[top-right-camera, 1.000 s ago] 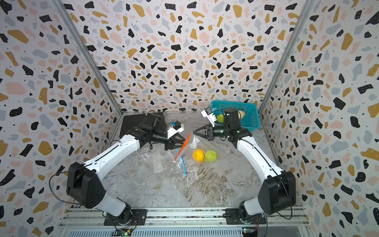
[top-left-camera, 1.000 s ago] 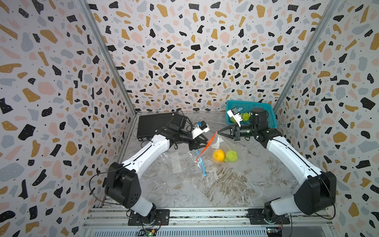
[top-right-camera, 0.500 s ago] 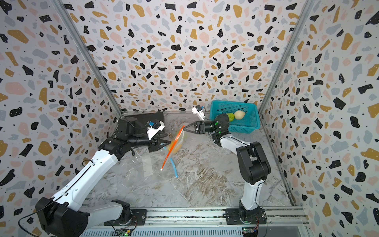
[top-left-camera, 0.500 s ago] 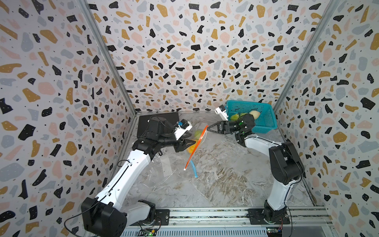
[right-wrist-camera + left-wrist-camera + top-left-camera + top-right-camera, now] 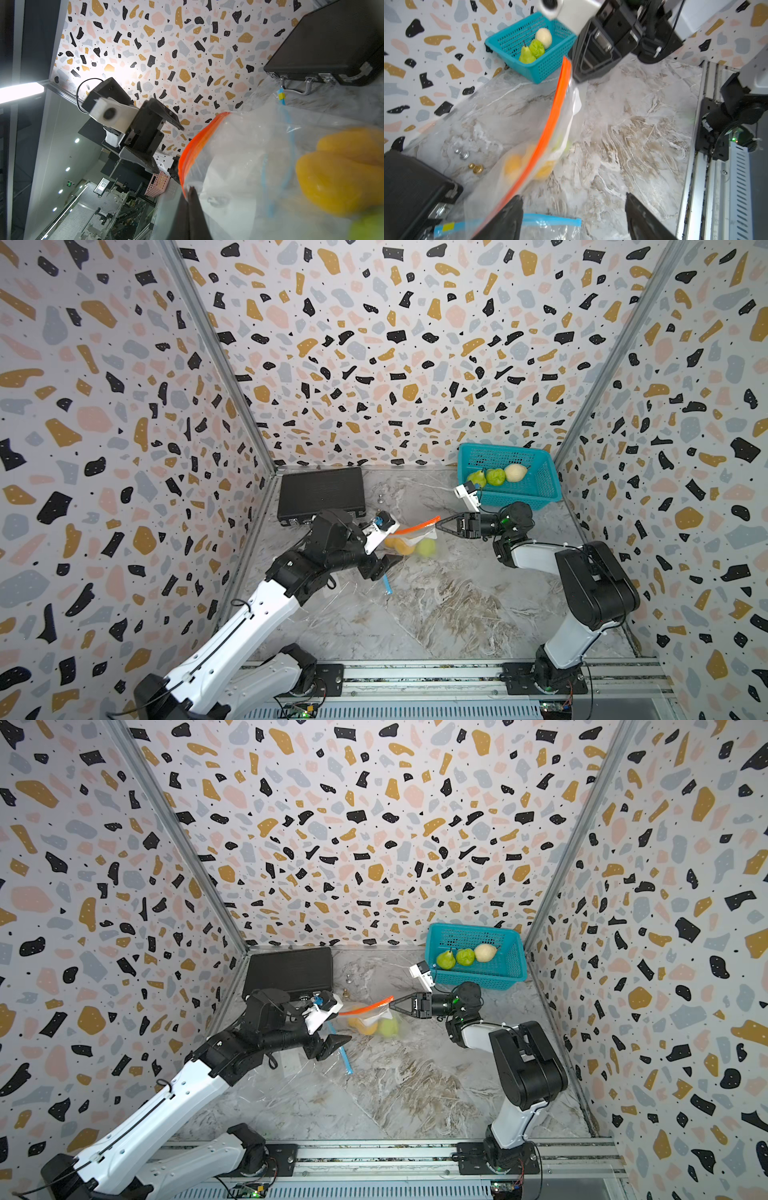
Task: Open the zip-top bag and take out the pear
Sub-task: Place the zipper food storage bag at the center of the board.
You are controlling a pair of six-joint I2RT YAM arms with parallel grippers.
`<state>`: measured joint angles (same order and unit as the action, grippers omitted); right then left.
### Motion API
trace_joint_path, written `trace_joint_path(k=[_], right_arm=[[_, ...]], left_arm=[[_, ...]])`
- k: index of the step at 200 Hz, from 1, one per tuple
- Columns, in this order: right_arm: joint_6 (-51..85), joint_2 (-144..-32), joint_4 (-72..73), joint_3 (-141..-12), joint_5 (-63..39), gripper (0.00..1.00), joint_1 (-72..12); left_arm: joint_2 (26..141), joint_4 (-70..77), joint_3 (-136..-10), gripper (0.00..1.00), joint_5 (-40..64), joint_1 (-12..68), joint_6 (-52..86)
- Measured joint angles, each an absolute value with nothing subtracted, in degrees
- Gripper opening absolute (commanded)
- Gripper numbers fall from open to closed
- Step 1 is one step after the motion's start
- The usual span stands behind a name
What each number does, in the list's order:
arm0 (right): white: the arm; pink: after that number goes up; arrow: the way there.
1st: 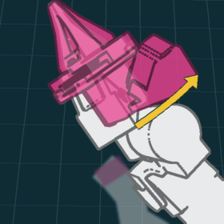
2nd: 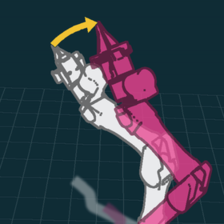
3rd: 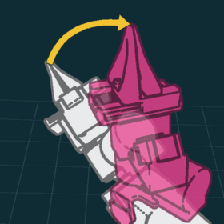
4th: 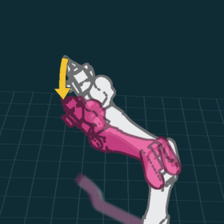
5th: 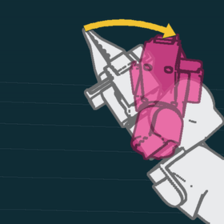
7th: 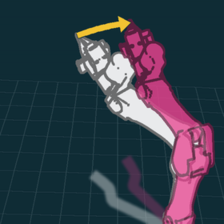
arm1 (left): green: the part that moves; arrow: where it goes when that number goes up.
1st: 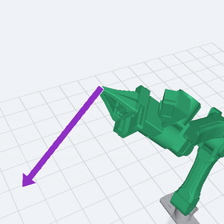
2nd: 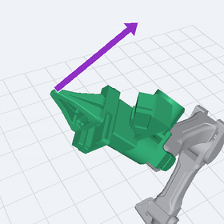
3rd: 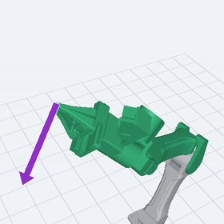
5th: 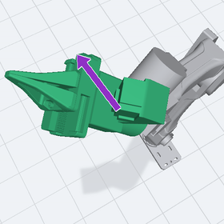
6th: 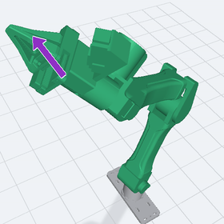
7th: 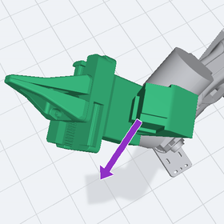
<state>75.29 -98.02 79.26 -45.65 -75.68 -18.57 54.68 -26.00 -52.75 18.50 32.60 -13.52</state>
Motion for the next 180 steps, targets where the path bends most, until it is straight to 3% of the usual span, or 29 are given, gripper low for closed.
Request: trace_joint_path(k=[34, 55, 94, 140, 180], right_arm=[[75.55, -97.71, 79.40, -43.92, -76.77, 0.00, -18.20], [75.64, -97.65, 79.37, -43.00, -77.47, 0.00, -18.11], [75.46, -96.40, 79.42, -41.82, -78.08, 0.00, -18.11], [75.37, -96.25, 79.53, -41.63, -78.30, 0.00, -18.04], [75.35, -96.25, 79.53, -41.63, -78.43, 0.00, -18.04]], left_arm=[[55.46, -24.75, -48.47, 0.82, 3.73, 32.60, -13.39], [56.73, -19.20, -47.79, 0.84, 1.10, 30.63, -15.88], [58.22, -10.00, -47.22, 0.84, 13.56, 20.03, -23.83], [63.29, -11.25, -48.18, 0.84, 32.05, 19.62, -35.38], [68.86, -13.56, -48.69, 0.81, 37.95, 19.66, -41.43]])
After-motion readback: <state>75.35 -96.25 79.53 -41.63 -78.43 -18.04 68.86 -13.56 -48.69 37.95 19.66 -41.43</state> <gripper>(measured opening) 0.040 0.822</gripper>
